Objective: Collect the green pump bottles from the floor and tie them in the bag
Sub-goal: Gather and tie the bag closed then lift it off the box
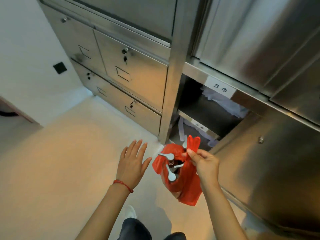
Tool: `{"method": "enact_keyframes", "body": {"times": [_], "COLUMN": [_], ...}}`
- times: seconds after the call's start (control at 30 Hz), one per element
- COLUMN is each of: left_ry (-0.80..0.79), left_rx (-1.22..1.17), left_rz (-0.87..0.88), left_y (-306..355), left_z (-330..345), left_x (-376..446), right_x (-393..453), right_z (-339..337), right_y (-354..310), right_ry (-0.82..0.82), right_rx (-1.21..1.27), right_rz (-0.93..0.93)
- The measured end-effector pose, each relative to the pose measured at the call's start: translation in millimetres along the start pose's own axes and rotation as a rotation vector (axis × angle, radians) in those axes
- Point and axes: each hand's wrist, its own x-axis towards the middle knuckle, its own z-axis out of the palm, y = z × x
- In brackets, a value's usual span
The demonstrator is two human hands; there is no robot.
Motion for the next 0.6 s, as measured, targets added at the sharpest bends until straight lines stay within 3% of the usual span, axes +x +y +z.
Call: {"method": "enact_keyframes", "body": {"times": [0.2,0.6], "left_ry": [0.053,0.102], "left_rx": [-0.009,-0.014], "left_rz": [-0.131,-0.416], "left_y": [-111.3,-271.2], "left_z": [-39.9,-100.9], "left_x": [17.4,79.0], "right_x": [13.0,84.4], "right_z": [127.6,356.3], "right_y": [-16.9,-62.1], "right_ry": [-0.134,-0.405], "right_rx": [-0.09,0.008], "right_rz": [-0.023,0.038]}}
